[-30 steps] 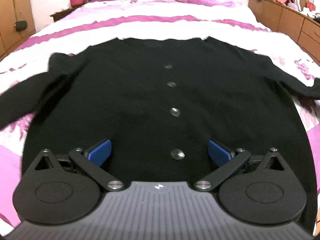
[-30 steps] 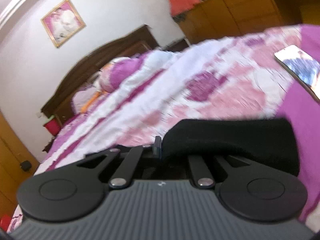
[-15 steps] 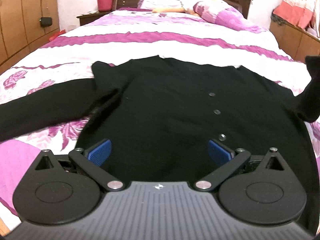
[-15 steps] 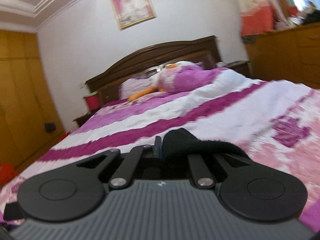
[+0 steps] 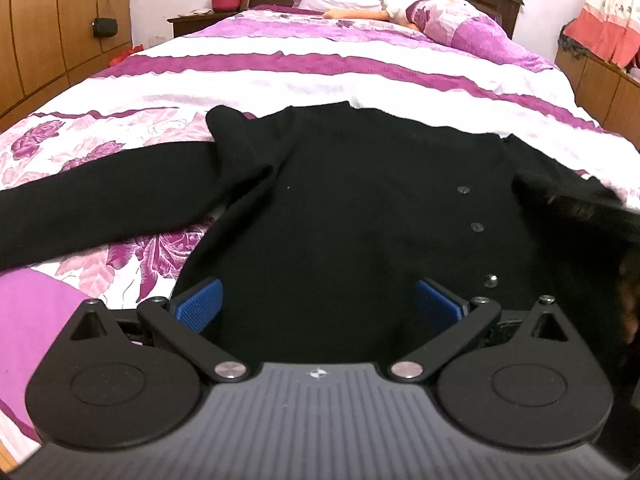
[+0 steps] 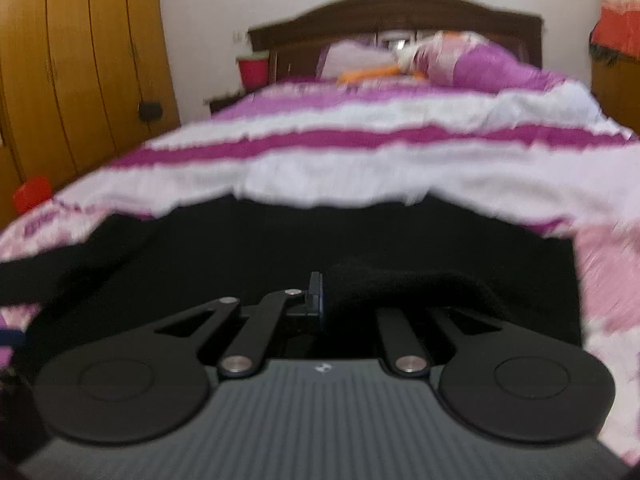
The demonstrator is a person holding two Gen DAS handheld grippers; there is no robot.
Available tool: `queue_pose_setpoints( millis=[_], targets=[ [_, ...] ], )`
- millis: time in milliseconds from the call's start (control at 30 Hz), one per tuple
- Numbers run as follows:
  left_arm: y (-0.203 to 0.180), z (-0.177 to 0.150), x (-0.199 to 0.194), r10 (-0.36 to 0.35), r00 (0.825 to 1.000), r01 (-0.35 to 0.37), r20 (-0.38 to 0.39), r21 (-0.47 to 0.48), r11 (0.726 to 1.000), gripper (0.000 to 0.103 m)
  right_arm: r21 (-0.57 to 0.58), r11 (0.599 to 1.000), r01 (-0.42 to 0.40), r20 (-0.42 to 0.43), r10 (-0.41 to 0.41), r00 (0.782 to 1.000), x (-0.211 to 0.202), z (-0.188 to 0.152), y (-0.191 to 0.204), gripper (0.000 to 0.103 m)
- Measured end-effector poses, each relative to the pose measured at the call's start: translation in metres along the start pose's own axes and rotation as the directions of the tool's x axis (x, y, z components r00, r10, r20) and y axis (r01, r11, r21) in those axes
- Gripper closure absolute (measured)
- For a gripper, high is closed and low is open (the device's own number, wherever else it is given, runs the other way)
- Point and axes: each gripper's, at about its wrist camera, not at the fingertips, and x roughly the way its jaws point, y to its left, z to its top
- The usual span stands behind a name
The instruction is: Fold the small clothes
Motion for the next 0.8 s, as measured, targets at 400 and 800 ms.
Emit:
queue_pose_setpoints(
  millis=[400,800],
  targets=[
    [0.004,-0.003,0.007,0.009,1.0,-0.009,-0.014,-0.01,1.0,0.0,0.101,0.993,-0.067,-0.089,0.076,0.993,-0.026,-0.029,0.003,0.07],
    [-0.061,0.009,-0.013,-0.091,0.996,0.087,0.026,0.129,0.988,0.0,0.176,0.984,-0.029,-0.05,0.038,0.998,-0.115,-0.044,-0.032,0.07]
  ],
)
